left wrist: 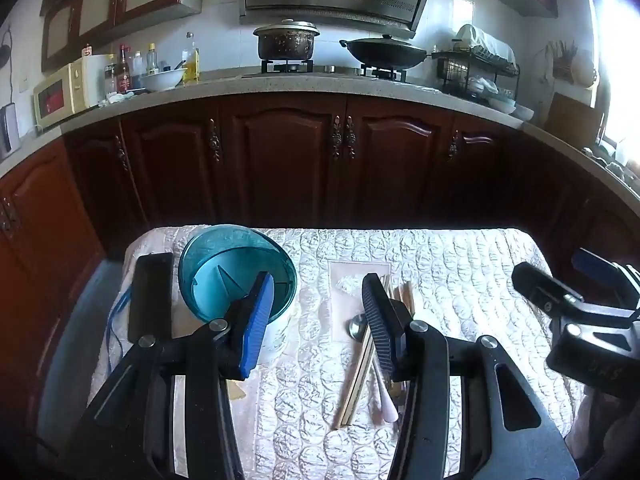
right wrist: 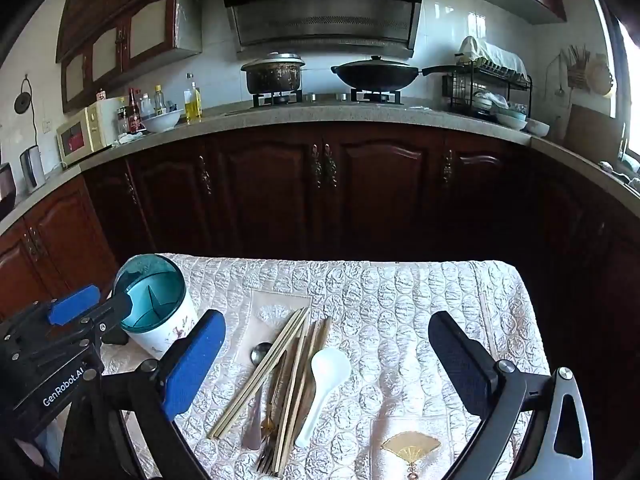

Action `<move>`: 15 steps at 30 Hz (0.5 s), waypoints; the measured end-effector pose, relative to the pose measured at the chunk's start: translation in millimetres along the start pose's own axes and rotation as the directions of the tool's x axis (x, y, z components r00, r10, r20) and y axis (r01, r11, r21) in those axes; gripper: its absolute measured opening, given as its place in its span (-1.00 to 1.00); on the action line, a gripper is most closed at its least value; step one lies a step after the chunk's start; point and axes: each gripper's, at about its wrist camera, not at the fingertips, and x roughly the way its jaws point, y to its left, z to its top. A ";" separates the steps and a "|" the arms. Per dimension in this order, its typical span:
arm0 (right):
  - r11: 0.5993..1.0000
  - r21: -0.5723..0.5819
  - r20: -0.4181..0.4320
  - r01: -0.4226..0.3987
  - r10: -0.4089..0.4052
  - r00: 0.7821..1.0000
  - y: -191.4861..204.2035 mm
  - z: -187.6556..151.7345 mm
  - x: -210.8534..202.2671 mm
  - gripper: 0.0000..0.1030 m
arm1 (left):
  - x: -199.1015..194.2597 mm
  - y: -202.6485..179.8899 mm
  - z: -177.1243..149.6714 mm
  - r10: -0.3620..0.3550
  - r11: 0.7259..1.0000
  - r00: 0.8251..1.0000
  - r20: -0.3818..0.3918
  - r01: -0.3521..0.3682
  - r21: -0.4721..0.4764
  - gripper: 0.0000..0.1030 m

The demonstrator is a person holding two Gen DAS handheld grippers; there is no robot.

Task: Organize utensils

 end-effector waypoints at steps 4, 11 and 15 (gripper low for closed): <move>1.000 -0.007 -0.019 0.001 -0.001 1.000 0.8 -1.6 3.8 0.97 | -1.3 3.2 2.1 -0.004 1.000 1.000 -0.011 0.004 0.002 -0.12; 1.000 0.001 -0.024 -0.001 0.001 1.000 -0.8 0.1 5.5 0.97 | -0.9 7.7 2.6 -0.005 1.000 1.000 -0.014 0.004 -0.007 -0.12; 1.000 0.004 -0.027 0.003 -0.003 1.000 -0.8 -1.3 7.3 0.97 | 4.1 5.4 0.6 -0.006 1.000 1.000 -0.019 0.006 -0.001 -0.12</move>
